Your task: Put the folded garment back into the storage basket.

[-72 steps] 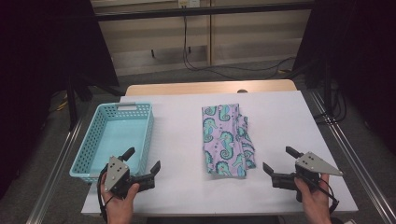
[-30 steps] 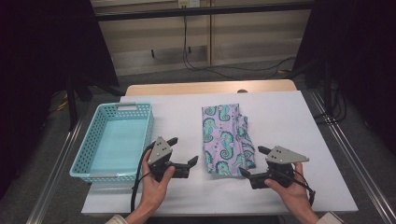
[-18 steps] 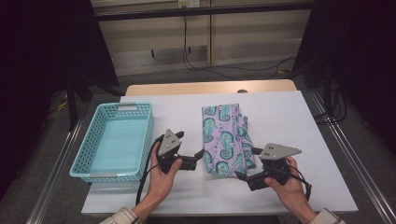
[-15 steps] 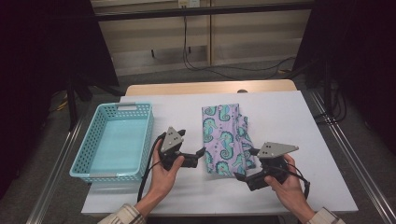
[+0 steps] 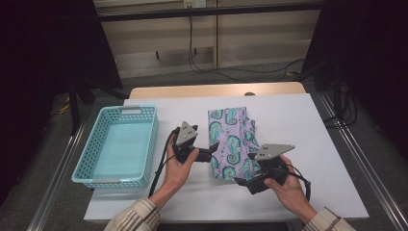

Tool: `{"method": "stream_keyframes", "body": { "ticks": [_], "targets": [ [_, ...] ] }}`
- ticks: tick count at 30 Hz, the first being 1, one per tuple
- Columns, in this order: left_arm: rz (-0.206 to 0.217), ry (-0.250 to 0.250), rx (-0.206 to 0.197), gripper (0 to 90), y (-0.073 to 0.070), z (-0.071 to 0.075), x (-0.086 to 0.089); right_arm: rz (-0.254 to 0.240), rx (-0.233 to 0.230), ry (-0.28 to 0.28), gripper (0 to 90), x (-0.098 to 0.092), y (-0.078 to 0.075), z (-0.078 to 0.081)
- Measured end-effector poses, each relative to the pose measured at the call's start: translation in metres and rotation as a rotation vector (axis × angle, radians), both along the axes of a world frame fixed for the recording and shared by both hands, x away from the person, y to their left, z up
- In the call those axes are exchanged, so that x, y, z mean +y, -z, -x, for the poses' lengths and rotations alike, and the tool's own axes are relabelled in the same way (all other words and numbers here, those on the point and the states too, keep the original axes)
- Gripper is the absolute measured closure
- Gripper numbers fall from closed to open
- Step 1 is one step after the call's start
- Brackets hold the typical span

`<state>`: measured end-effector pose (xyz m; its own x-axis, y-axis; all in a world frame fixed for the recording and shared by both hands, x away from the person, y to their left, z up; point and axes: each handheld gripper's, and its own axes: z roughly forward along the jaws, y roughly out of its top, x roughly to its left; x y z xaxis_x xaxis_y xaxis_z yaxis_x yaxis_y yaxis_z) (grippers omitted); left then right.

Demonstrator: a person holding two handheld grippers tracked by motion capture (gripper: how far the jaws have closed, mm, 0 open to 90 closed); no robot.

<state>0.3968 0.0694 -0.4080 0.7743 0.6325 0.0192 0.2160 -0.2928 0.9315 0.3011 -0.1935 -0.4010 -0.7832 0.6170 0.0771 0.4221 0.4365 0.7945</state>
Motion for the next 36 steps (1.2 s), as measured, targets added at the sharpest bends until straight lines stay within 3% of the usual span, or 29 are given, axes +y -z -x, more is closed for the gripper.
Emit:
{"method": "stream_keyframes", "body": {
  "ticks": [2,5,8,14,17,19,20,23,27,32,36],
  "targets": [
    [-0.014,-0.010,0.004,2.6,0.001,-0.011,-0.004,0.039,0.006,-0.011,8.2,0.003,0.003,-0.005],
    [-0.018,-0.006,0.005,2.8,0.003,-0.020,-0.008,0.054,0.017,-0.034,7.8,0.005,0.006,-0.011],
    [-0.004,0.017,0.001,3.8,0.003,-0.025,-0.012,0.072,0.025,-0.057,8.9,0.007,0.009,-0.015],
    [-0.028,-0.001,0.010,4.0,0.004,-0.033,-0.017,0.110,0.042,-0.102,12.2,0.012,0.013,-0.020],
    [-0.046,-0.011,0.004,3.9,0.009,-0.041,-0.018,0.121,0.057,-0.150,19.5,0.018,0.018,-0.023],
    [-0.035,-0.019,0.015,3.9,0.010,-0.043,-0.019,0.129,0.062,-0.174,23.1,0.021,0.020,-0.024],
    [-0.045,-0.023,0.021,3.9,0.011,-0.045,-0.018,0.149,0.048,-0.189,25.9,0.022,0.020,-0.025],
    [-0.051,-0.043,0.031,3.9,0.014,-0.050,-0.018,0.183,0.064,-0.228,28.1,0.027,0.026,-0.028],
    [-0.042,-0.062,0.037,3.9,0.015,-0.054,-0.017,0.226,0.063,-0.251,32.4,0.032,0.033,-0.027],
    [-0.044,-0.072,0.047,3.9,0.018,-0.059,-0.016,0.271,0.057,-0.240,35.1,0.033,0.037,-0.031],
    [-0.044,-0.082,0.049,3.9,0.019,-0.062,-0.015,0.264,0.058,-0.240,36.5,0.032,0.039,-0.034]
  ]
}}
